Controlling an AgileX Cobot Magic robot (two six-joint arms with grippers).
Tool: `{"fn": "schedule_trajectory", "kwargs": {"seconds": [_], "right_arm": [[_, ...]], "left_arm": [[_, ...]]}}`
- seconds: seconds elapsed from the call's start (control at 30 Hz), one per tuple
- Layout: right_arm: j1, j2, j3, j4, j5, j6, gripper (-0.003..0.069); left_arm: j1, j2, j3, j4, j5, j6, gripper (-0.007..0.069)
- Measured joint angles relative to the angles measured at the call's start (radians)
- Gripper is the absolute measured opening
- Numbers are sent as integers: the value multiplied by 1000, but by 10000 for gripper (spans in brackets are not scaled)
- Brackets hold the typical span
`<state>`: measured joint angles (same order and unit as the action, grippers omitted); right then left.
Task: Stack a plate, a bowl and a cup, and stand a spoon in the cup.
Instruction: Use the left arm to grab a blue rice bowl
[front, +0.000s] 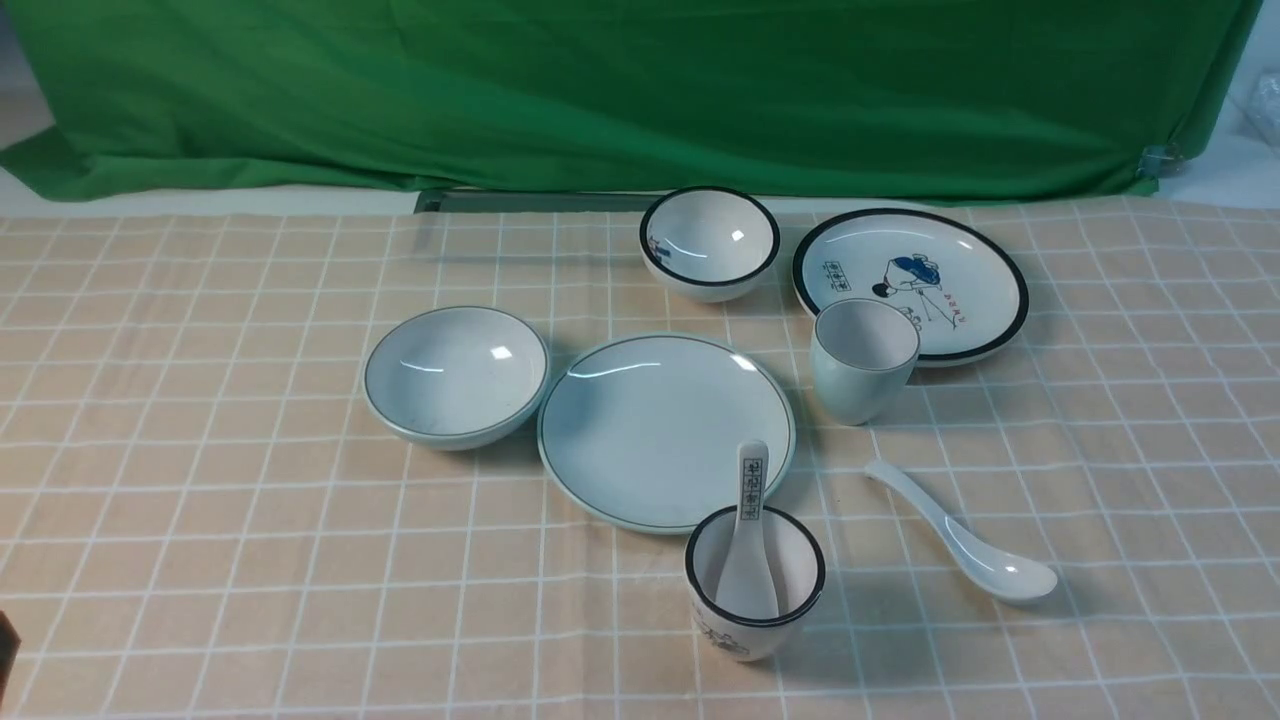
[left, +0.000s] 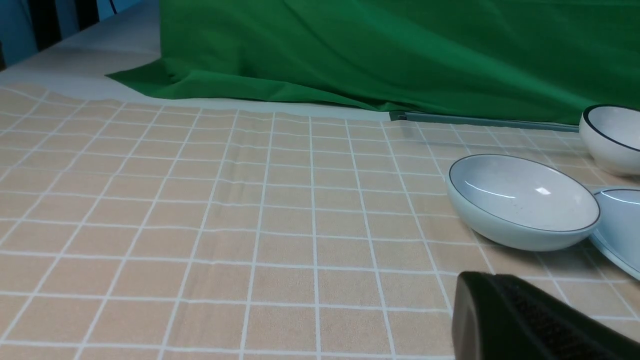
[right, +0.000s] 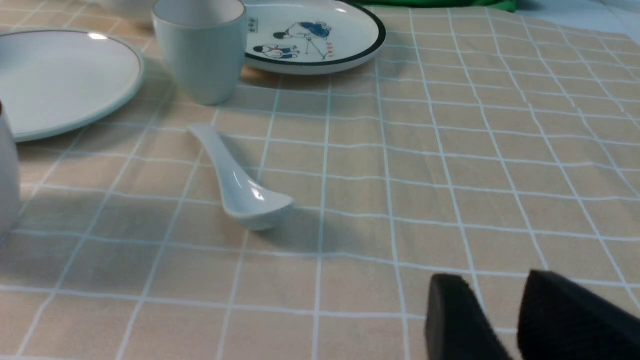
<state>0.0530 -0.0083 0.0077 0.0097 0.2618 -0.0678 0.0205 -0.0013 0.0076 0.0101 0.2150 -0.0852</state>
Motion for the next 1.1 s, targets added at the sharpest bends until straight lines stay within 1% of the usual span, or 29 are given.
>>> {"fn": "schedule_trajectory", "kwargs": {"seconds": [0.17, 0.2, 0.23, 0.27, 0.3, 0.43, 0.5, 0.6, 0.73, 0.8, 0.83, 0.9, 1.0, 1.07, 1.1], "right_arm": [[0, 0, 0, 0, 0, 0, 237], [0, 0, 0, 0, 0, 0, 237], [0, 0, 0, 0, 0, 0, 237], [0, 0, 0, 0, 0, 0, 237], [0, 0, 0, 0, 0, 0, 237], [0, 0, 0, 0, 0, 0, 237], [0, 0, 0, 0, 0, 0, 237], [0, 0, 0, 0, 0, 0, 237], [0, 0, 0, 0, 0, 0, 237], [0, 0, 0, 0, 0, 0, 237], [0, 0, 0, 0, 0, 0, 237], [0, 0, 0, 0, 0, 0, 237], [0, 0, 0, 0, 0, 0, 237], [0, 0, 0, 0, 0, 0, 237], [0, 0, 0, 0, 0, 0, 237]], "left_arm": [[0, 0, 0, 0, 0, 0, 9], [0, 0, 0, -16, -5, -5, 9], [0, 0, 0, -71, -31, -31, 9], [0, 0, 0, -95, -36, -42, 9], [0, 0, 0, -180, -77, -87, 9], [0, 0, 0, -453, -201, -195, 9], [0, 0, 0, -529, -266, -232, 10], [0, 0, -8, -548, -306, -244, 11], [0, 22, -121, -452, -185, -247, 16], [0, 99, -240, -394, -68, -196, 17], [0, 199, -341, -382, 52, -80, 19], [0, 266, -397, -392, 136, 9, 20], [-10, 485, -560, -456, 321, 300, 20], [-48, 600, -636, -493, 403, 407, 21], [-98, 702, -701, -509, 451, 462, 20]]}}
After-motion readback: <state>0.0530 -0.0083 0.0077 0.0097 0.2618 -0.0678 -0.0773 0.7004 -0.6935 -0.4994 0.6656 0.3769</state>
